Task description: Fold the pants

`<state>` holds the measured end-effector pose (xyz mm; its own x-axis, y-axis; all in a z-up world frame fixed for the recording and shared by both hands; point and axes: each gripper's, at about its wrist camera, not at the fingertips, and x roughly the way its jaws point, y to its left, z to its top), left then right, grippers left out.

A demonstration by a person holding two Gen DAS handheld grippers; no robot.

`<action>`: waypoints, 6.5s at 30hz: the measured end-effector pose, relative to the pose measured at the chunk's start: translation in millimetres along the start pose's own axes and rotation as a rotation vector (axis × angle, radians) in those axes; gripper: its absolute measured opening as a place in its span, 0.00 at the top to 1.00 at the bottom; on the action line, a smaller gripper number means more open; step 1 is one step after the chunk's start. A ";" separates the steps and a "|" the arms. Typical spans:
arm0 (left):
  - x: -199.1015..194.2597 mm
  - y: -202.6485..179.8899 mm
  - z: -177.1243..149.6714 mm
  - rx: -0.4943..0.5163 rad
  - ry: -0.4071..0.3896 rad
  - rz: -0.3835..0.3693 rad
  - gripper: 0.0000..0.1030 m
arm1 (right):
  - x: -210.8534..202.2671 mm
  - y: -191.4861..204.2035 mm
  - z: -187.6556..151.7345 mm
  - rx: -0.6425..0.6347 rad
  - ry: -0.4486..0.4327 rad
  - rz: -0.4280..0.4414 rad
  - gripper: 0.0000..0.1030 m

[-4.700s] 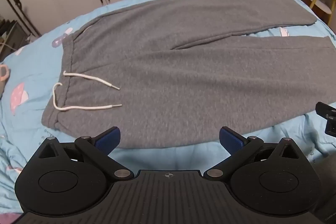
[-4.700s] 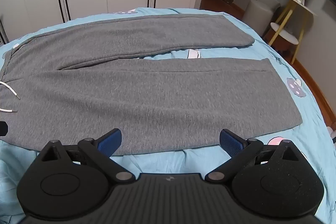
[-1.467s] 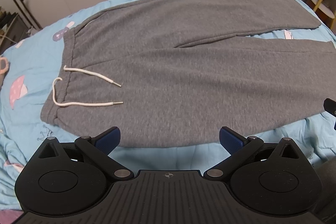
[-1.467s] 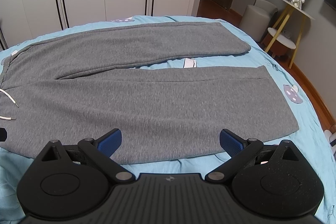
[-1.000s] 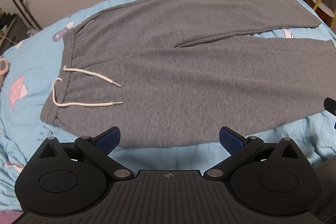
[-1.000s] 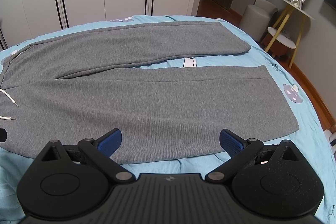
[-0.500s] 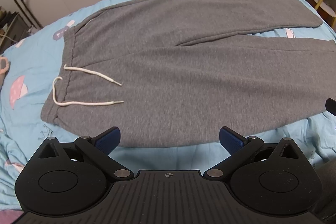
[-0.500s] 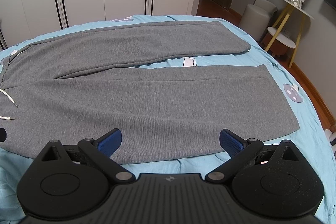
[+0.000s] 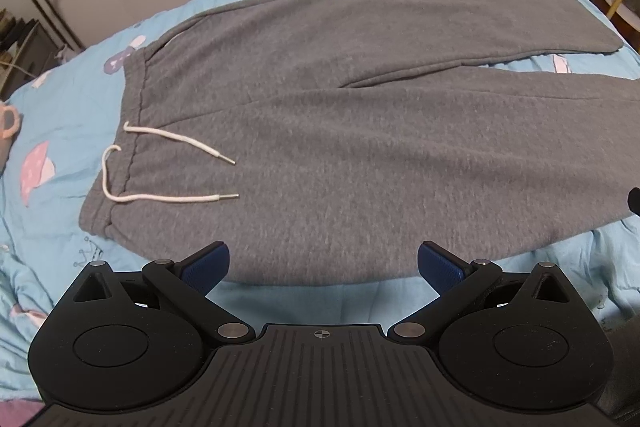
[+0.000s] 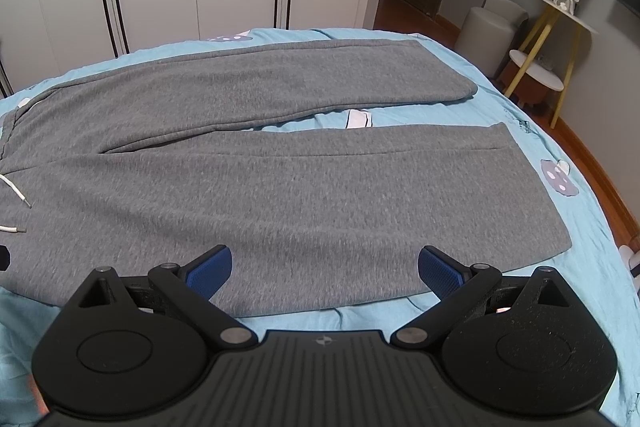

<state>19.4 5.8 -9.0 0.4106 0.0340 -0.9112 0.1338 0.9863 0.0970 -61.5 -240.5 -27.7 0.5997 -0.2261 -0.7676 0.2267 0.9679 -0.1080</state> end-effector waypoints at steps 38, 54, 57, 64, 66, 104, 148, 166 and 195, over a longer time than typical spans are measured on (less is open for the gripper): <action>109.7 83.6 112.0 -0.933 -0.087 0.443 0.00 | 271.4 -89.4 265.4 0.382 0.107 0.122 0.14; 172.4 75.1 136.5 -0.850 -0.259 0.489 0.00 | 438.3 -13.1 350.3 0.439 0.145 -0.117 0.35; 178.4 71.4 136.9 -0.836 -0.227 0.478 0.00 | 448.0 -10.8 343.6 0.429 0.123 -0.136 0.33; 180.1 63.6 136.1 -0.814 -0.215 0.476 0.00 | 451.0 -13.5 347.0 0.402 0.121 -0.140 0.41; 181.8 61.0 137.0 -0.799 -0.211 0.474 0.00 | 451.5 -18.5 347.9 0.396 0.120 -0.144 0.57; 231.7 178.1 251.3 -0.880 -0.097 -0.034 0.00 | 272.6 -145.3 79.8 0.740 -0.208 0.149 0.81; 231.4 153.0 268.0 -0.676 -0.140 0.034 0.92 | 314.6 -183.5 157.2 0.839 -0.140 0.167 0.94; 57.5 108.8 -34.8 -0.455 -0.351 -0.081 0.90 | 157.2 -287.3 -16.4 1.119 -0.241 0.271 0.94; 106.7 175.1 -81.7 -0.730 -0.285 -0.020 0.84 | 143.8 -279.8 -51.8 1.083 -0.219 0.152 0.96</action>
<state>13.0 195.3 -122.0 0.6430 0.0701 -0.7627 -0.4432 0.8462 -0.2959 -78.4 -538.2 -140.6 0.7761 -0.2316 -0.5866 0.6252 0.4048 0.6673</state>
